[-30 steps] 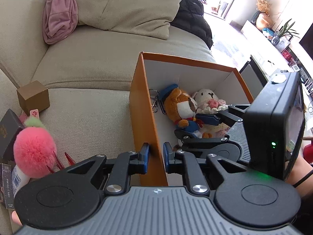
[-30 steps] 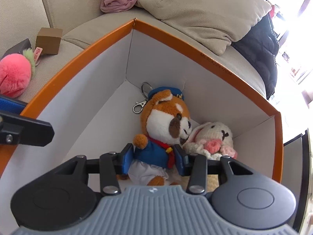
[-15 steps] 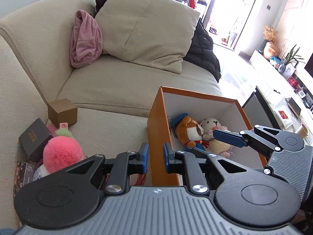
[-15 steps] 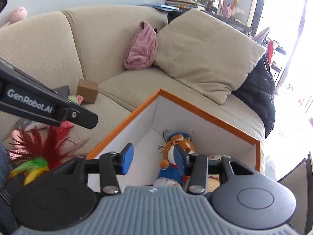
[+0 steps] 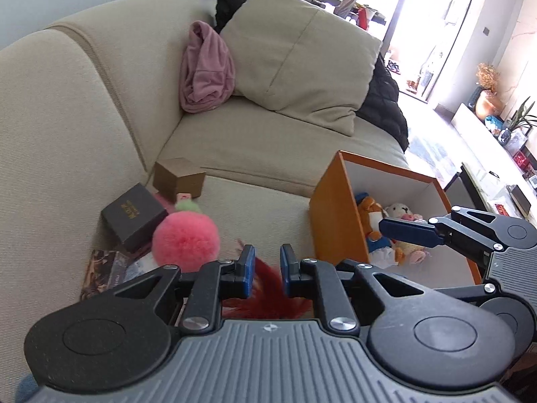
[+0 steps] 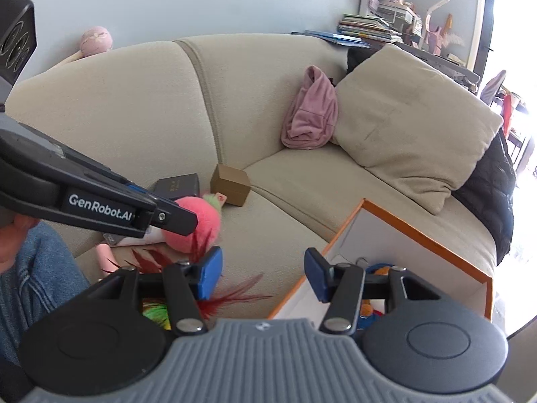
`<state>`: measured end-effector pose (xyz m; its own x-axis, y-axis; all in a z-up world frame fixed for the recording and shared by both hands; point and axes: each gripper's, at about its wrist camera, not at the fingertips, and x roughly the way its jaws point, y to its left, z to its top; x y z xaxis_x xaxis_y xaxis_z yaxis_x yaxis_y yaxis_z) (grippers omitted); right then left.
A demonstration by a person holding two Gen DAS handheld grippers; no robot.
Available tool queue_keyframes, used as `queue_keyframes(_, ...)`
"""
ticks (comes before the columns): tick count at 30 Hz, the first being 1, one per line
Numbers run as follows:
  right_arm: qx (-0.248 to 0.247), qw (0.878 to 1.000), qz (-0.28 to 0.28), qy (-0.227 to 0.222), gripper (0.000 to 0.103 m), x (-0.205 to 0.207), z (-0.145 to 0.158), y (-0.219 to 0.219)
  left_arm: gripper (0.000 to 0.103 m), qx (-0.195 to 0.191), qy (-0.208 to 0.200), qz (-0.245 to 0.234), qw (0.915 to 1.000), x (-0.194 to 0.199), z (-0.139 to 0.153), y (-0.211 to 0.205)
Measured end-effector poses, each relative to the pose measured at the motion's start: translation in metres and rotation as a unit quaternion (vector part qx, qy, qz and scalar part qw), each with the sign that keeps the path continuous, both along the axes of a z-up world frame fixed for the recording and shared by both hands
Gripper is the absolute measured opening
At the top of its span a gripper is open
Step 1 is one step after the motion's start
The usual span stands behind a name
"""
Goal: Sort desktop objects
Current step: 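Move the left tool to the pink pompom while the right tool reaches the feather toy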
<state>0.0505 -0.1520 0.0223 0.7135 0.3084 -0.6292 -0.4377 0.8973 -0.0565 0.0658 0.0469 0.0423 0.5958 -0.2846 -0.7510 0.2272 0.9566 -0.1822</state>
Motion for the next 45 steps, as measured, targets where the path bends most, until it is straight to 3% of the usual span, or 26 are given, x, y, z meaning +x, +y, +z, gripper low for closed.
queue_keyframes(9, -0.024, 0.997, 0.044, 0.052, 0.055, 0.023, -0.007, 0.038, 0.017, -0.001, 0.025, 0.079, 0.9965, 0.007, -0.014, 0.083)
queue_keyframes(17, -0.043, 0.992, 0.069, 0.097, 0.052, 0.066, -0.027, 0.069, 0.019, 0.001, 0.053, 0.075, 0.9958, 0.031, -0.039, 0.094)
queue_keyframes(19, -0.048, 0.99, 0.072, 0.112, 0.052, 0.076, -0.031, 0.073, 0.03, 0.002, 0.059, 0.057, 0.9967, 0.042, -0.046, 0.088)
queue_keyframes(24, -0.071, 0.98, 0.075, 0.17, 0.052, 0.09, -0.051, 0.071, 0.041, 0.012, 0.068, 0.019, 0.9974, 0.067, -0.062, 0.065)
queue_keyframes(25, -0.073, 0.978, 0.077, 0.181, 0.05, 0.091, -0.054, 0.07, 0.047, 0.016, 0.069, 0.015, 0.9973, 0.071, -0.064, 0.062)
queue_keyframes(26, -0.073, 0.976, 0.08, 0.191, 0.047, 0.091, -0.057, 0.068, 0.05, 0.02, 0.068, 0.009, 0.9974, 0.075, -0.067, 0.059)
queue_keyframes(28, -0.072, 0.97, 0.087, 0.215, 0.014, 0.092, -0.064, 0.066, 0.051, 0.026, 0.07, 0.0, 0.9972, 0.08, -0.071, 0.054)
queue_keyframes(29, -0.068, 0.968, 0.088, 0.223, 0.008, 0.093, -0.067, 0.064, 0.051, 0.026, 0.072, -0.002, 0.997, 0.083, -0.074, 0.052)
queue_keyframes(30, -0.063, 0.968, 0.089, 0.226, 0.0, 0.094, -0.069, 0.063, 0.051, 0.026, 0.074, -0.003, 0.9969, 0.085, -0.076, 0.052)
queue_keyframes(36, -0.037, 0.981, 0.068, 0.176, 0.0, 0.108, -0.048, 0.053, 0.053, 0.046, 0.074, 0.004, 0.9962, 0.099, -0.083, 0.046)
queue_keyframes(39, -0.052, 0.986, 0.052, 0.149, 0.0, 0.124, -0.041, 0.052, 0.055, 0.043, 0.074, 0.003, 0.9963, 0.106, -0.089, 0.043)
queue_keyframes(45, -0.065, 0.986, 0.027, 0.15, 0.0, 0.15, -0.055, 0.051, 0.056, 0.054, 0.084, -0.012, 0.995, 0.119, -0.112, 0.031)
